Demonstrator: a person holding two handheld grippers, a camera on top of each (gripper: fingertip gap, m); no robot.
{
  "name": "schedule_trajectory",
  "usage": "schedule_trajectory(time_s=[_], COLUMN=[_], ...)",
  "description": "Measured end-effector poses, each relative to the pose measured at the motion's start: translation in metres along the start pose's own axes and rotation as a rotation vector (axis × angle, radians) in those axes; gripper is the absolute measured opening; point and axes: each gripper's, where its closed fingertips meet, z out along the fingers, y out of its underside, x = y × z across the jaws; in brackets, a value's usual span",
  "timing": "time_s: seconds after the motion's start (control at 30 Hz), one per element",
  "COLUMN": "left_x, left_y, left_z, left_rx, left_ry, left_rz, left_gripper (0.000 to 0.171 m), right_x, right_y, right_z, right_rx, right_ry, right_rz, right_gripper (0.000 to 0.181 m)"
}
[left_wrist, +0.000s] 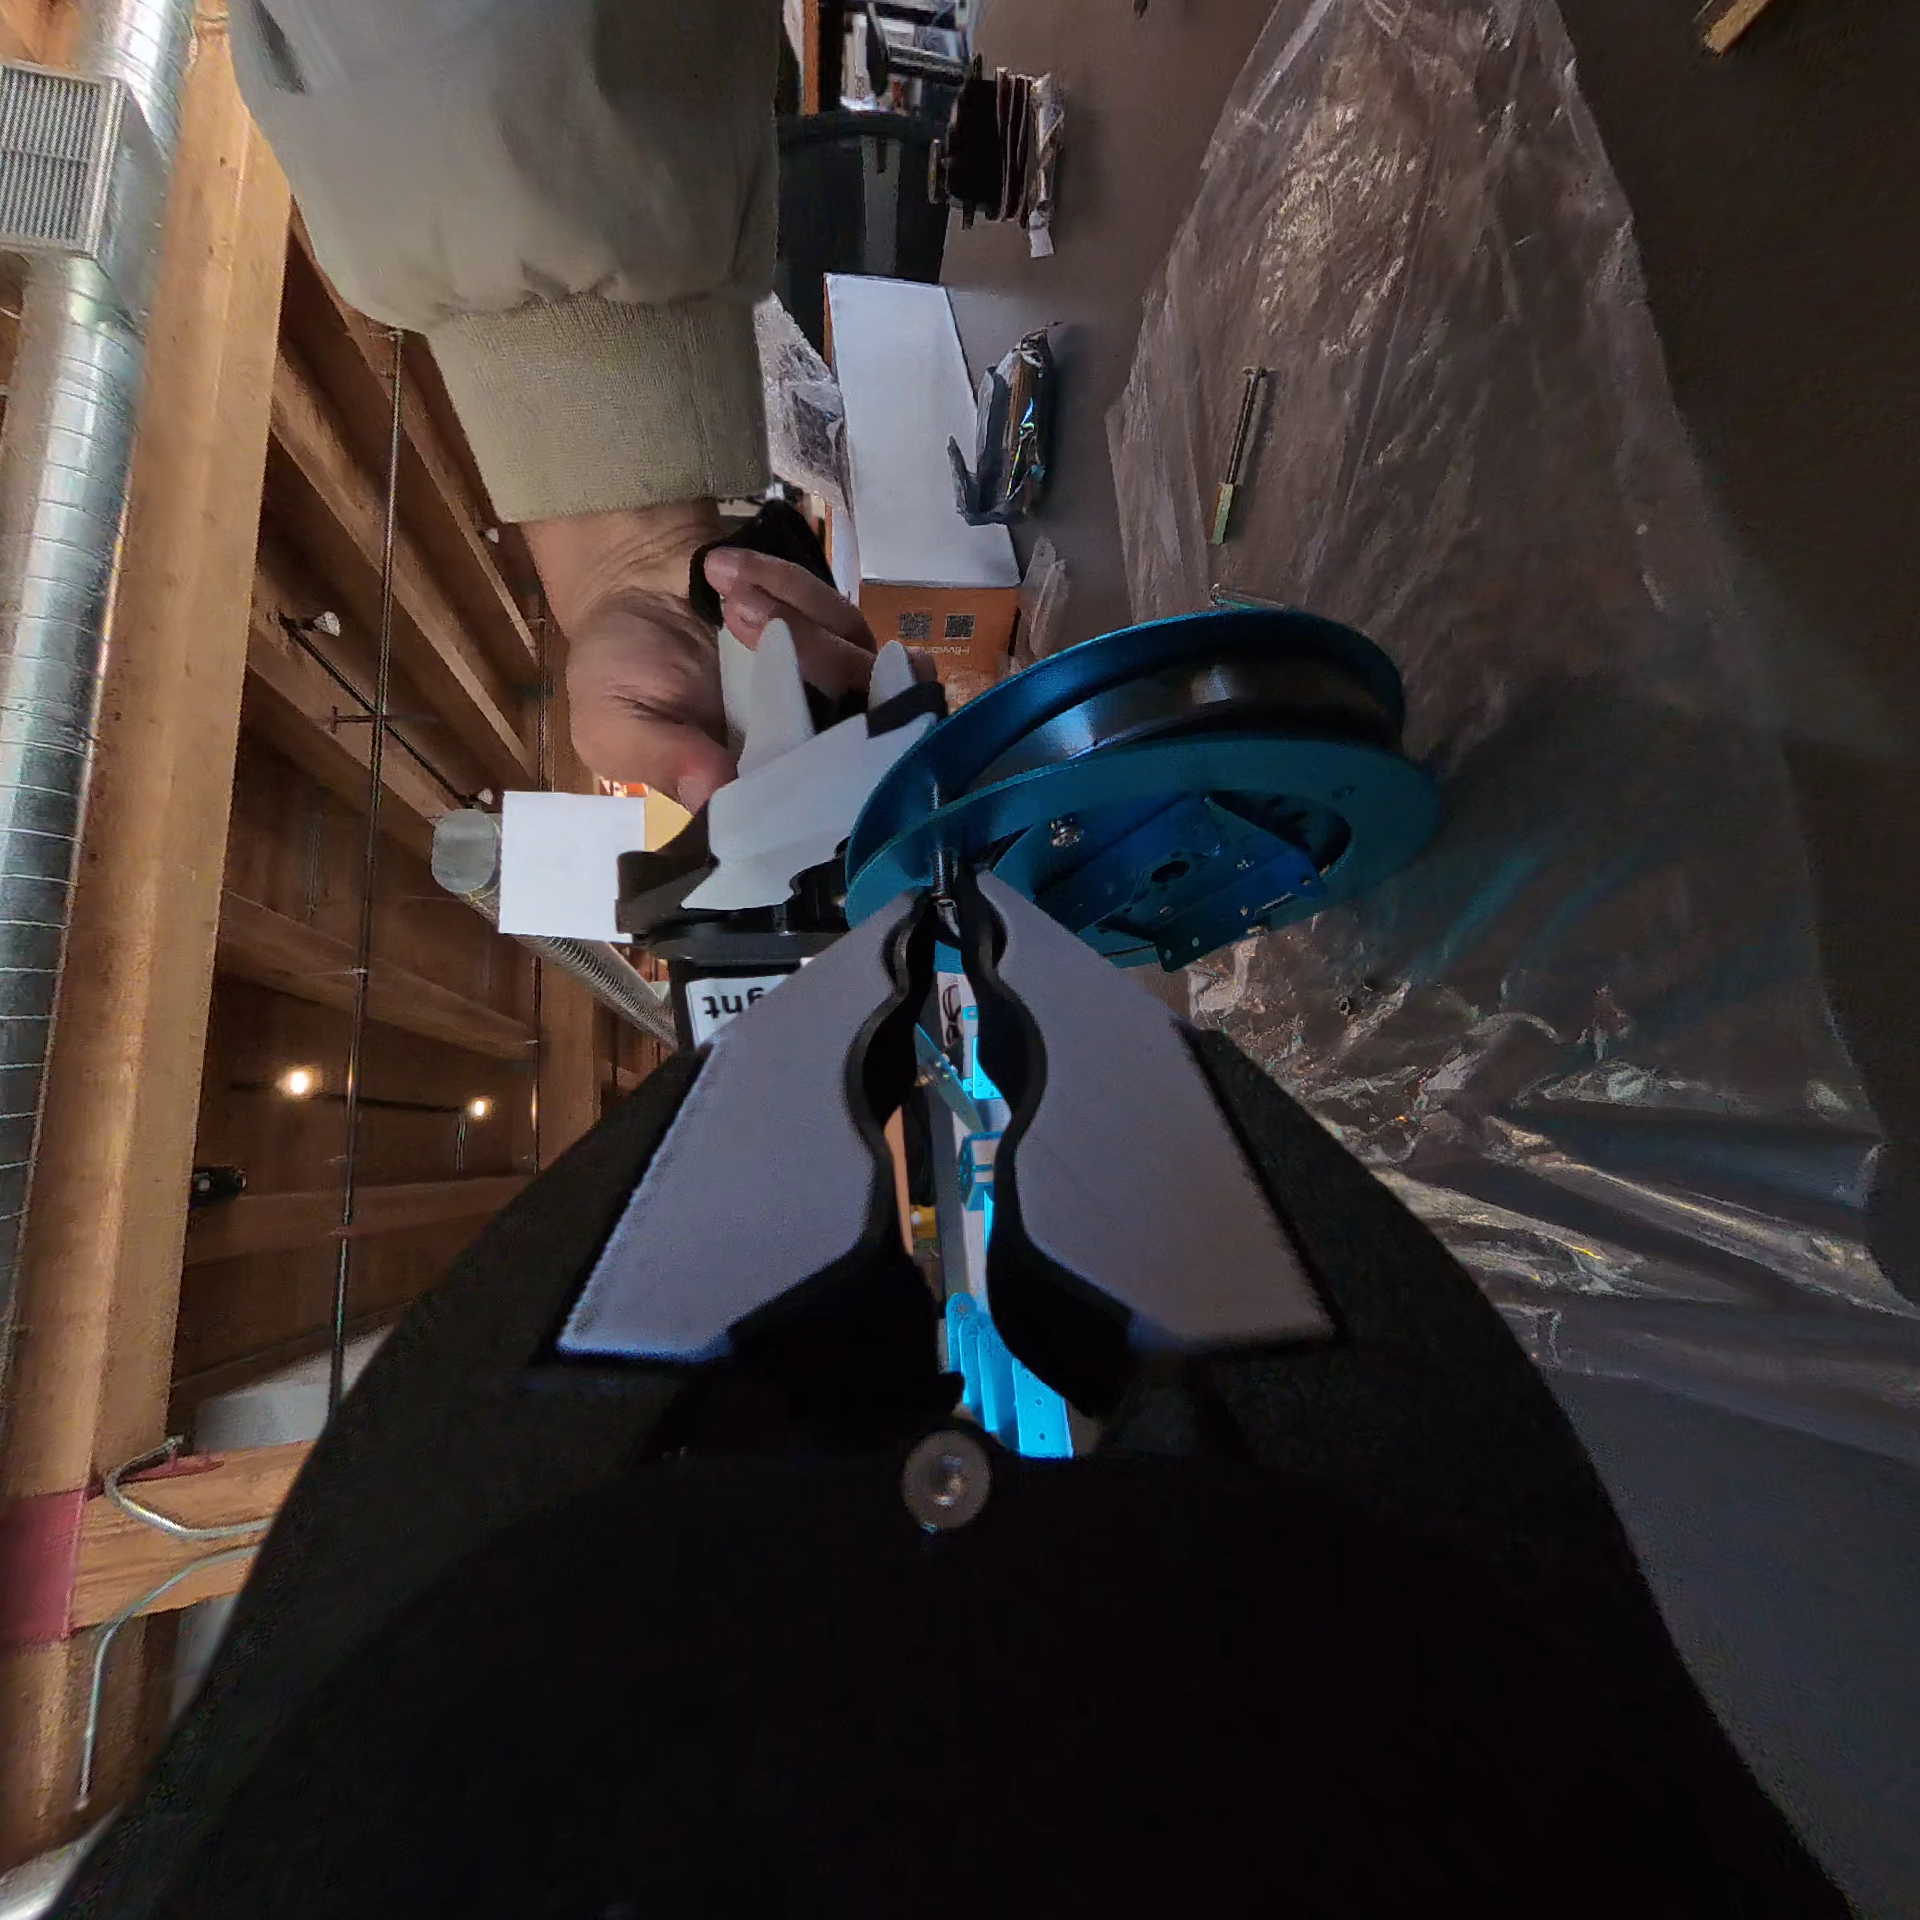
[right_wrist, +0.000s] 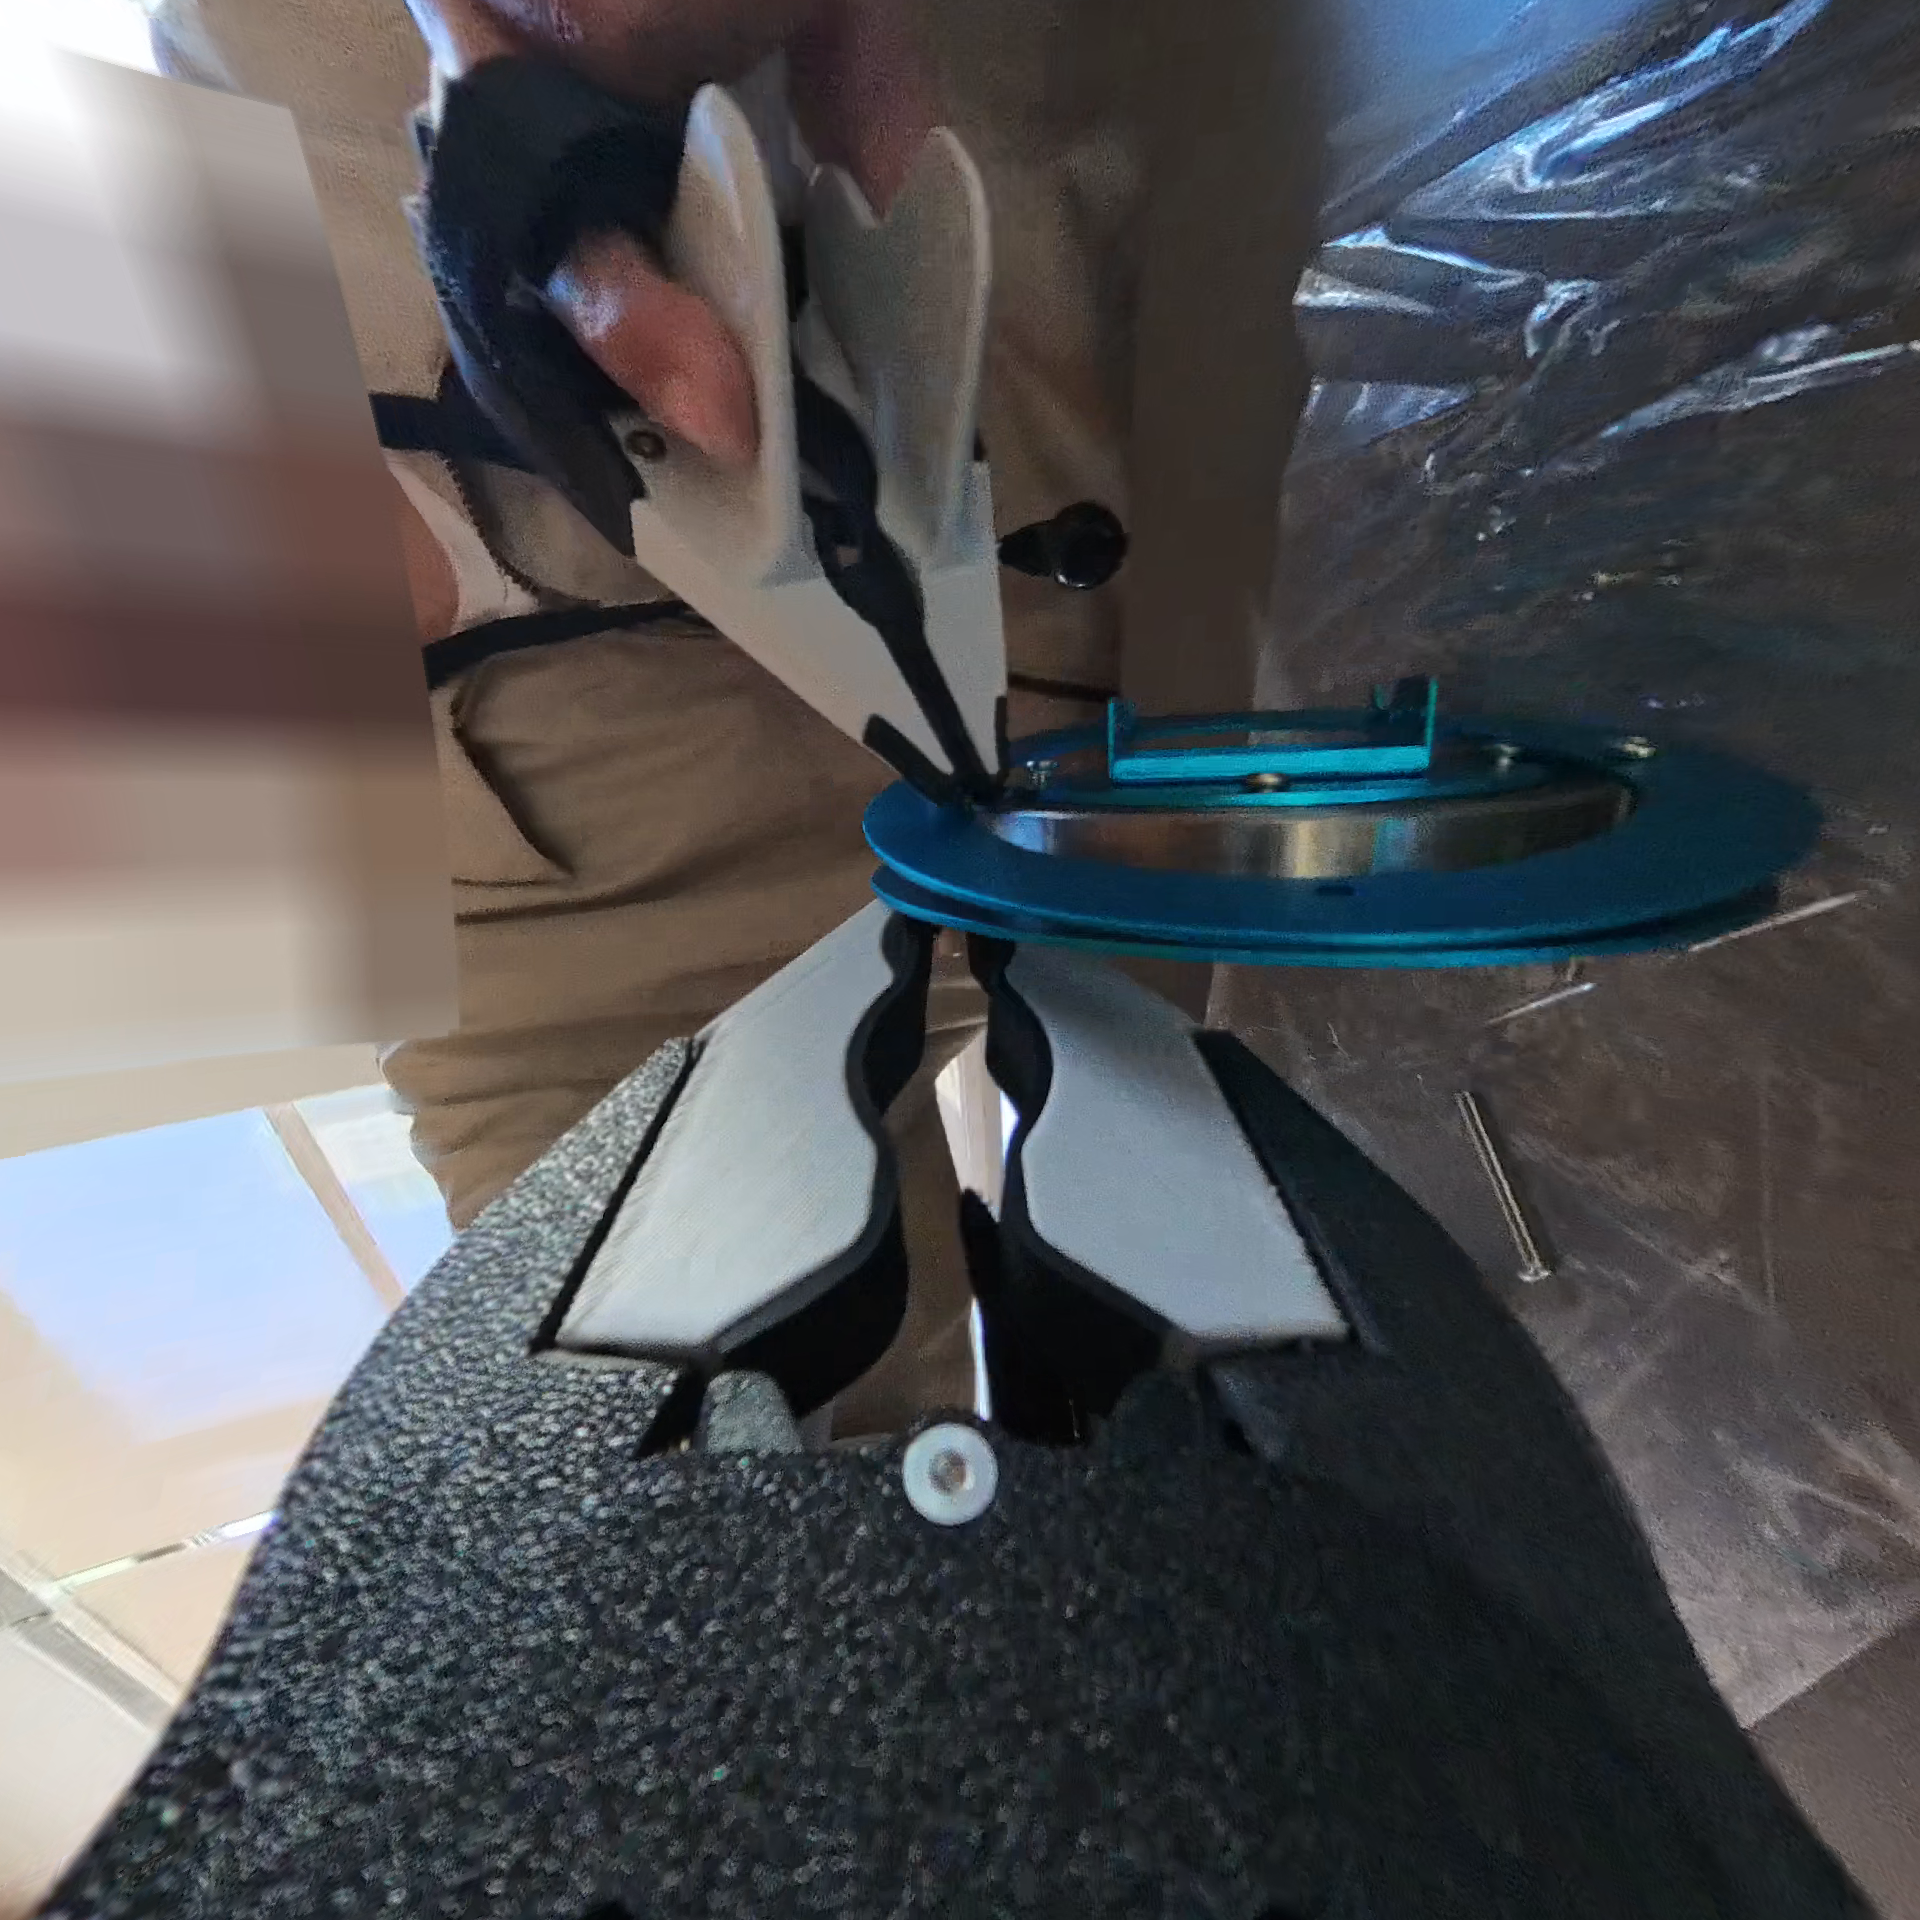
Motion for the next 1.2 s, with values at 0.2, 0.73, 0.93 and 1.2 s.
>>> schedule_trajectory(time_s=[0.2,0.73,0.93,1.2], left_x=[-0.007,-0.007,-0.004,-0.003], left_y=[0.008,0.010,0.006,0.012], left_z=[0.001,-0.001,-0.004,-0.002], left_rx=[0.026,0.229,0.260,0.202], left_ry=[0.179,0.822,0.877,0.638], left_rz=[-0.430,-1.646,-1.696,-1.297], left_gripper=[0.003,0.002,0.002,0.001], right_x=[0.009,-0.008,0.001,0.009], right_y=[-0.010,-0.027,-0.028,-0.031], right_z=[-0.011,-0.044,-0.048,-0.051], right_rx=[0.102,0.130,0.057,0.295], right_ry=[0.332,2.446,2.636,2.108], right_rz=[-0.114,-0.898,-0.902,-0.731], right_gripper=[0.008,0.017,0.015,0.005])
